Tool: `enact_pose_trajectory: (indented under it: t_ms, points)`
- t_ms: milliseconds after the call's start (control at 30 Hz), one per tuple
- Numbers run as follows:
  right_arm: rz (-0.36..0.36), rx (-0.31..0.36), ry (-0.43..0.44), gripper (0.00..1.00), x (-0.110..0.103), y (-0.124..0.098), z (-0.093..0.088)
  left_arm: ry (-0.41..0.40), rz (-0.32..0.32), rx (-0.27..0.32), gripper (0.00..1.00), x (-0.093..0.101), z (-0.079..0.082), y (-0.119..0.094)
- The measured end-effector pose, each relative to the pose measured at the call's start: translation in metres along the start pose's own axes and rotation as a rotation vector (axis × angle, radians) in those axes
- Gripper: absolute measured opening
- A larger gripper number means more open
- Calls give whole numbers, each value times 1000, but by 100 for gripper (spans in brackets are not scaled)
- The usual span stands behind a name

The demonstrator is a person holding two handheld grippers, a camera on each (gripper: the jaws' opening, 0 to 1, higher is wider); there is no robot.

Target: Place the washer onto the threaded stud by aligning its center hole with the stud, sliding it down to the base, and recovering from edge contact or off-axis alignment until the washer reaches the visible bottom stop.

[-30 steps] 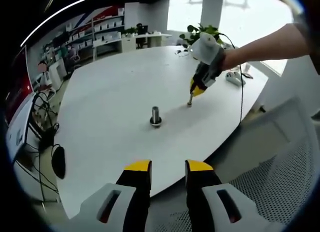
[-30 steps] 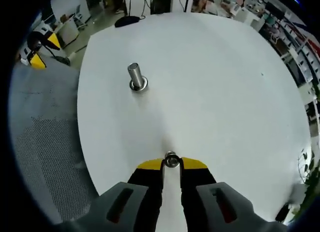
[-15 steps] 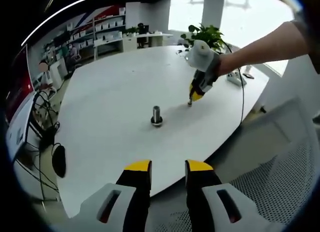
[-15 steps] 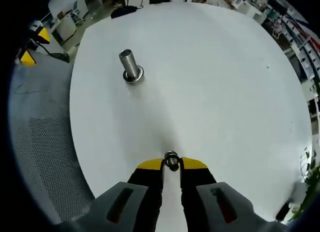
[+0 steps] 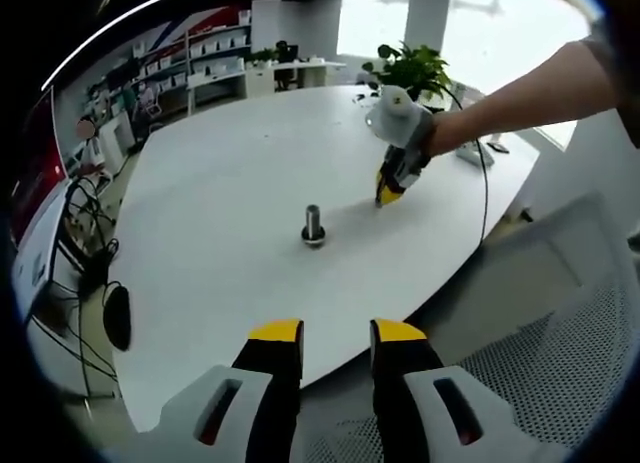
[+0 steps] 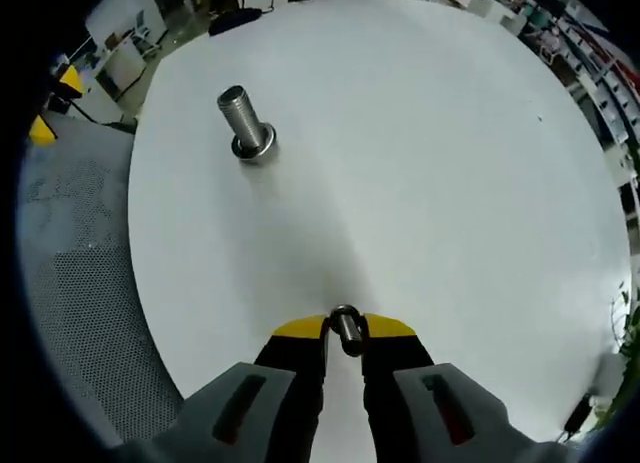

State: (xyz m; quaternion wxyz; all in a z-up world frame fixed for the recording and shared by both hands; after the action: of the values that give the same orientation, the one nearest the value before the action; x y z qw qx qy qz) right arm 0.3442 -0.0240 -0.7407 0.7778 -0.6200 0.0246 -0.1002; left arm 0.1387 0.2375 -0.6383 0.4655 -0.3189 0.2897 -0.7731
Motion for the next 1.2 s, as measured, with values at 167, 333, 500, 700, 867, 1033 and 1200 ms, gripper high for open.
enact_pose_trajectory:
  t_ms: [167, 333, 500, 700, 867, 1033, 1200]
  points:
    - [-5, 27, 30, 23, -2, -1, -2, -6, 0, -5, 24, -1, 0, 1]
    - [-27, 69, 43, 26, -4, -8, -10, -11, 3, -7, 24, -1, -1, 1]
    - [-69, 148, 84, 26, -6, -21, -22, -12, 4, -10, 24, -1, -1, 1]
    - [-112, 275, 172, 28, -21, -44, -45, -9, -6, -18, 24, 0, -2, 1]
    - [-149, 398, 285, 28, -39, -70, -65, -11, -15, -20, 24, 0, -2, 2]
    - [-200, 540, 373, 28, -63, -106, -79, -23, -33, -28, 24, 1, -3, 2]
    - [-267, 690, 432, 28, -82, -148, -82, -3, -46, -49, 24, 4, -4, 4]
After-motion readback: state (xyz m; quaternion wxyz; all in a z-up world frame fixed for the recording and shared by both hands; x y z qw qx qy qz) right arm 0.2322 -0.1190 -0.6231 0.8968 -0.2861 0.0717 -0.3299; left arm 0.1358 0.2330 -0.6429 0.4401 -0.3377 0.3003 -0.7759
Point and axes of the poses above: the point that each gripper's makers call its tool centre point, and the gripper's own axes: y roughly forward along the fingers, x roughly to its right, z roughly out of its top, the point moved 9 cm from there along -y, roughly backward along the fingers, and after that the axes turned 13 degrees about -y, right-handed, at the moved point
